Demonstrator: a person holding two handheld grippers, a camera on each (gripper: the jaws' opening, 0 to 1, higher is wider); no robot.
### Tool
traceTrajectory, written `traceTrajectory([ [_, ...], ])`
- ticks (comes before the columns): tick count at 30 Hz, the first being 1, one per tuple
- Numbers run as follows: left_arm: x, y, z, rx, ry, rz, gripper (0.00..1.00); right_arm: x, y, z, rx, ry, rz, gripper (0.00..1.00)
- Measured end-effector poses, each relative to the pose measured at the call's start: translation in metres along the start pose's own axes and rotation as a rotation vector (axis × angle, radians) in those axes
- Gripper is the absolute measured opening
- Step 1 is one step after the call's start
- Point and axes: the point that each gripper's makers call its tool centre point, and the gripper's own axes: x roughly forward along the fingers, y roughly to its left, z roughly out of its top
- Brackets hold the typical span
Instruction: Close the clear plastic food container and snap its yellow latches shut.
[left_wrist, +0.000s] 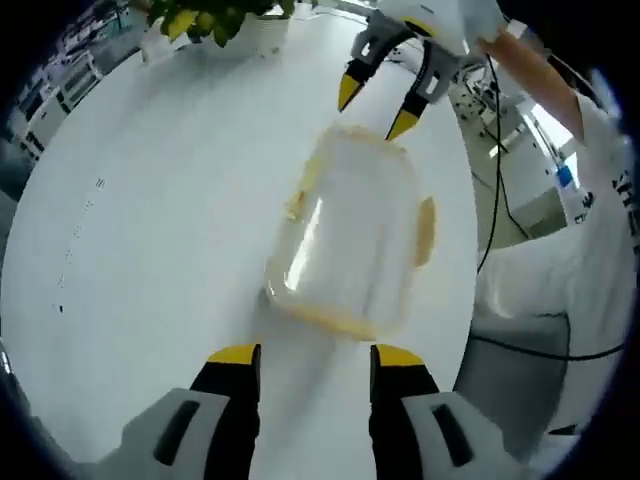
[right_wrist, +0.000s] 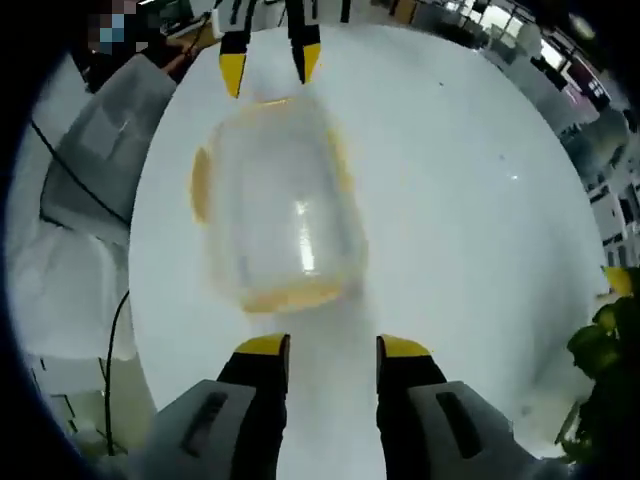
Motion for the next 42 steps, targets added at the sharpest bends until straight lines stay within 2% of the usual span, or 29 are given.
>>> traceTrajectory([
  [1,-0.002,0.001,0.001,-0.044,-0.02,0.001,0.37,-0.001,-0.001,0.0,0.033,-0.006,0.001,0.29],
  [2,-0.003,0.001,0.002,-0.092,-0.039,-0.007,0.38,-0.004,-0.004,-0.004,0.109,0.006,-0.008,0.3],
  [4,-0.005,-0.005,0.002,-0.214,-0.067,-0.046,0.42,-0.006,-0.008,-0.006,0.205,-0.004,-0.007,0.32],
  [5,-0.005,-0.006,0.001,-0.313,-0.078,-0.049,0.42,-0.008,-0.008,-0.006,0.247,-0.015,0.003,0.32],
  [6,-0.005,-0.004,0.001,-0.342,-0.094,-0.042,0.41,-0.01,-0.006,-0.005,0.331,-0.029,0.022,0.29],
  [7,-0.004,-0.004,0.001,-0.372,-0.112,-0.043,0.37,-0.01,-0.005,-0.004,0.364,-0.034,0.031,0.27],
  [8,-0.002,-0.006,0.0,-0.431,-0.121,-0.061,0.35,-0.012,-0.001,-0.001,0.432,-0.06,0.074,0.28],
  [10,0.002,-0.012,-0.002,-0.564,-0.135,-0.095,0.36,-0.014,0.006,0.008,0.529,-0.111,0.146,0.31],
  [12,0.007,-0.012,-0.004,-0.678,-0.15,-0.11,0.35,-0.015,0.008,0.016,0.605,-0.154,0.175,0.3],
  [15,0.014,-0.009,-0.008,-0.774,-0.155,-0.106,0.32,-0.012,0.014,0.024,0.689,-0.196,0.232,0.31],
  [17,0.019,-0.011,-0.011,-0.792,-0.145,-0.113,0.32,-0.009,0.02,0.027,0.75,-0.207,0.277,0.33],
  [19,0.021,-0.014,-0.011,-0.791,-0.139,-0.116,0.31,-0.006,0.021,0.028,0.774,-0.208,0.289,0.32],
  [22,0.022,-0.015,-0.01,-0.802,-0.136,-0.12,0.26,0.0,0.024,0.027,0.784,-0.197,0.304,0.32],
  [30,0.027,-0.018,-0.002,-0.884,-0.135,-0.15,0.22,0.007,0.028,0.029,0.799,-0.184,0.326,0.29],
  [36,0.033,-0.02,-0.001,-0.863,-0.111,-0.135,0.19,0.012,0.032,0.03,0.805,-0.171,0.342,0.25],
  [42,0.032,-0.019,-0.002,-0.884,-0.104,-0.143,0.18,0.012,0.031,0.029,0.799,-0.159,0.339,0.24],
])
